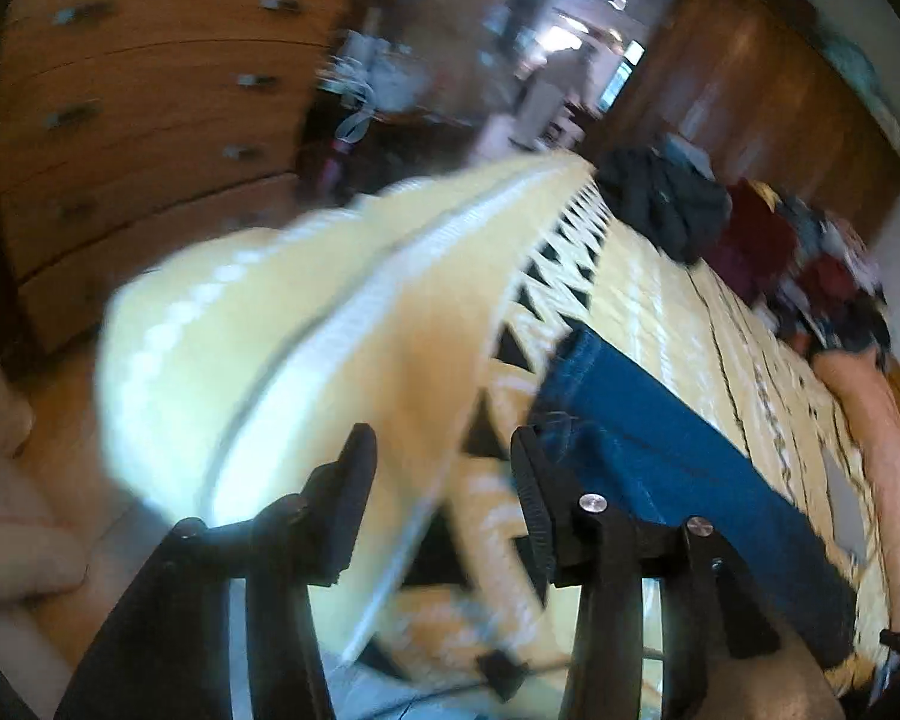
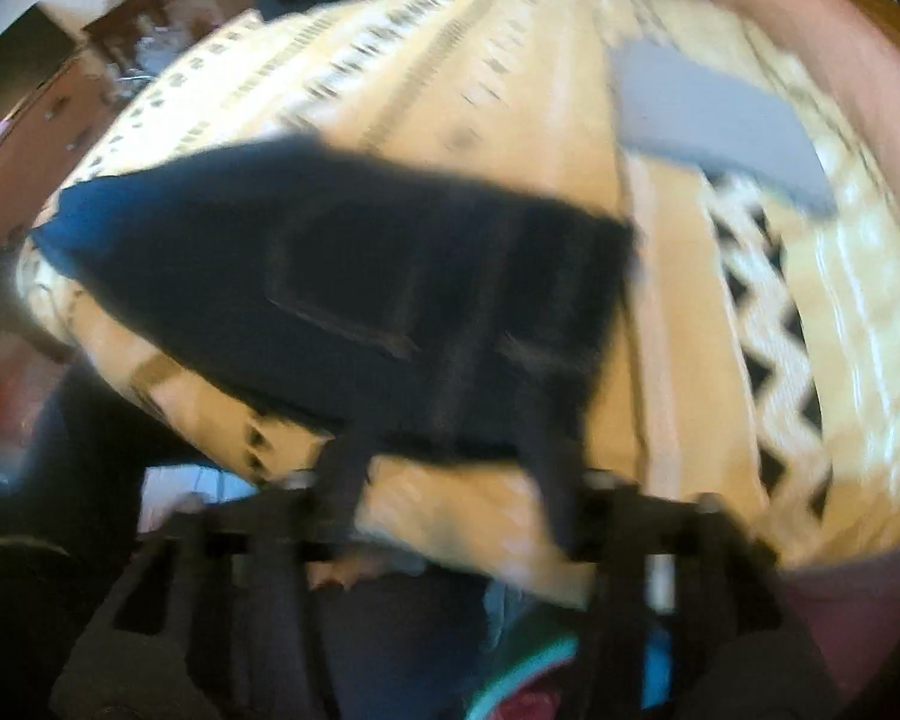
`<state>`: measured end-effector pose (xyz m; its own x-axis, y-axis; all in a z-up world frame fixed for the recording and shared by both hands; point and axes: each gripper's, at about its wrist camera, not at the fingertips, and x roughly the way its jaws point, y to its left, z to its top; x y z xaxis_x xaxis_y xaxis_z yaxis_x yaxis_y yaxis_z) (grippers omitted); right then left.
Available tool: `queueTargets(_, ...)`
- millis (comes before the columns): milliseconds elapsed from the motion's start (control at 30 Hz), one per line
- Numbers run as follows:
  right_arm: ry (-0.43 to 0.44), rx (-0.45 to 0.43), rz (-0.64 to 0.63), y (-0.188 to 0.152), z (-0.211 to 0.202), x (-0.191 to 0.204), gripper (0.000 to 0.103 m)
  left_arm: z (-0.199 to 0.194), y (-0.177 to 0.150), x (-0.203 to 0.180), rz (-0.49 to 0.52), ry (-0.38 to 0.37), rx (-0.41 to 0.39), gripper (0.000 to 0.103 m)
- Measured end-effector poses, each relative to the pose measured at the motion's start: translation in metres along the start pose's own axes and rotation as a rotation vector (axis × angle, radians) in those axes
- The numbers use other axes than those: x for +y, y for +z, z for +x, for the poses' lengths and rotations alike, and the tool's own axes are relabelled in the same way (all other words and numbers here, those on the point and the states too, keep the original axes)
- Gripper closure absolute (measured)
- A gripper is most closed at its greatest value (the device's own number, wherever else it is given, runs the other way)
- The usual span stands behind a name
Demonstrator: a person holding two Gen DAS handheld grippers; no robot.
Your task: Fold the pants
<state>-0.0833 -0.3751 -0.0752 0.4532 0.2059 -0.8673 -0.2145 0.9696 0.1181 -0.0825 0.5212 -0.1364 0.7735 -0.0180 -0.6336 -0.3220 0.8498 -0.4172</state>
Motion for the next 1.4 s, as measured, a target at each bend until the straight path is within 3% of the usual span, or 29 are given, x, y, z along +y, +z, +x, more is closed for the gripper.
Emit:
queueTargets(133,0.149,-0.042,-0.118,0.065,0.039,0.072,0.043,-0.022,-0.019,-0.007,-0.014,-0.099,-0.003,0.056)
queueTargets(200,0.214,-0.04,-0.161,0.088,0.063,0.109,0.043,-0.014,-0.026,-0.015,-0.037,-0.163,0.043,0.056)
queueTargets(333,0.381,-0.03,-0.28,0.132,0.111,0.22,0.043,0.013,-0.026,-0.033,-0.098,-0.235,0.102,0.056)
queueTargets(400,0.446,-0.004,-0.352,0.144,0.135,0.276,0.043,0.025,-0.022,-0.04,-0.149,-0.26,0.116,0.056)
queueTargets(533,0.49,0.035,-0.473,0.146,0.168,0.353,0.044,0.034,-0.011,-0.061,-0.2,-0.305,0.102,0.054)
queueTargets(700,0.544,0.058,-0.48,0.136,0.173,0.382,0.044,0.053,-0.014,-0.076,-0.185,-0.126,0.169,0.054)
queueTargets(900,0.547,0.075,-0.48,0.135,0.168,0.392,0.044,0.07,-0.02,-0.075,-0.219,-0.056,0.154,0.055)
queueTargets(933,0.543,0.076,-0.474,0.135,0.168,0.389,0.044,0.074,-0.019,-0.078,-0.204,-0.042,0.149,0.06)
queueTargets(967,0.539,0.075,-0.466,0.139,0.17,0.392,0.044,0.076,-0.017,-0.08,-0.19,-0.03,0.142,0.081)
queueTargets(1000,0.541,0.076,-0.457,0.14,0.171,0.391,0.044,0.078,-0.012,-0.084,-0.17,-0.007,0.133,0.094)
queueTargets(1067,0.545,0.077,-0.433,0.143,0.173,0.389,0.044,0.076,-0.004,-0.088,-0.155,-0.039,0.106,0.097)
queueTargets(1167,0.549,0.077,-0.419,0.144,0.174,0.387,0.044,0.048,0.007,-0.094,-0.127,-0.215,-0.026,0.097)
queueTargets(1233,0.552,0.084,-0.418,0.142,0.177,0.387,0.044,0.036,0.004,-0.084,-0.121,-0.294,-0.075,0.097)
queueTargets(1300,0.551,0.101,-0.418,0.138,0.181,0.388,0.044,0.052,-0.01,-0.058,-0.172,-0.287,-0.021,0.095)
queueTargets(1333,0.553,0.115,-0.418,0.136,0.185,0.389,0.044,0.068,-0.02,-0.038,-0.227,-0.259,0.041,0.088)
queueTargets(1367,0.554,0.126,-0.419,0.134,0.187,0.39,0.044,0.085,-0.031,-0.02,-0.282,-0.217,0.118,0.09)
queueTargets(1400,0.553,0.138,-0.422,0.132,0.19,0.392,0.044,0.092,-0.038,-0.009,-0.322,-0.253,0.141,0.089)
